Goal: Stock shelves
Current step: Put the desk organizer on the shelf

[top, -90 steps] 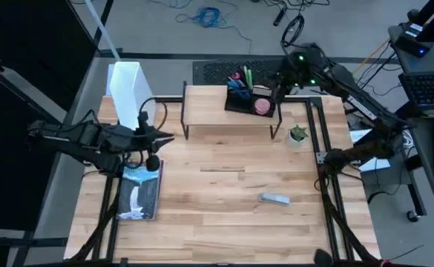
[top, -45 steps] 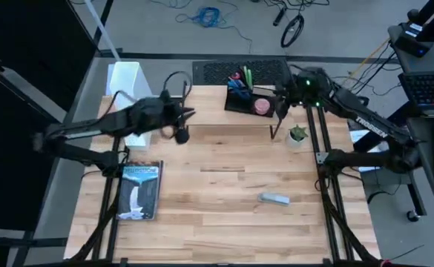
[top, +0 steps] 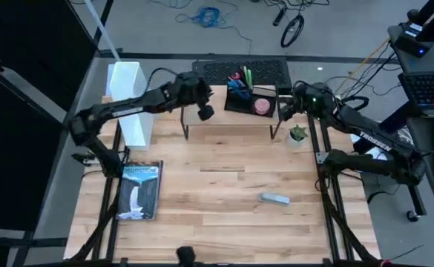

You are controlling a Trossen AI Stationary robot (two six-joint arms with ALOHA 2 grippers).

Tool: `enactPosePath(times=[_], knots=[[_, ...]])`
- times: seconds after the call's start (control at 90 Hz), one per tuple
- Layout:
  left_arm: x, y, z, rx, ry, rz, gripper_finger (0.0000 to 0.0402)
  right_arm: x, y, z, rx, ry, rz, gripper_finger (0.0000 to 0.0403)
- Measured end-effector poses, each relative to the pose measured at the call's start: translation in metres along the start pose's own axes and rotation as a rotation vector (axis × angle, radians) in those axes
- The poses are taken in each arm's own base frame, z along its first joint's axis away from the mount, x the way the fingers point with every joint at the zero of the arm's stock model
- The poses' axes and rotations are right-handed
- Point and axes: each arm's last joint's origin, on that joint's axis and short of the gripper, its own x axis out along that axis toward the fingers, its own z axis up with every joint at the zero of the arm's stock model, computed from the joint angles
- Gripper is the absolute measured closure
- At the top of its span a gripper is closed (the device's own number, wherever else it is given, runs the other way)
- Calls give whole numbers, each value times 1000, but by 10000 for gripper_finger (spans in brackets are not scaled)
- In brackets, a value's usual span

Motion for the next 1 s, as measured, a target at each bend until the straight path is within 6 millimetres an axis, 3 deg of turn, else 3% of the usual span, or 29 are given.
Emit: enactPosePath(times=[0.444, 0.7, 1.0], knots=[[49, -15, -23, 33, 42, -98, 364, 16, -3, -39, 116, 87, -187, 261], [52, -20, -23, 36, 36, -121, 364, 21, 0, -56, 155, 167, -88, 261], [51, -26, -20, 45, 17, -142, 364, 15, 0, -54, 189, 147, -35, 261]])
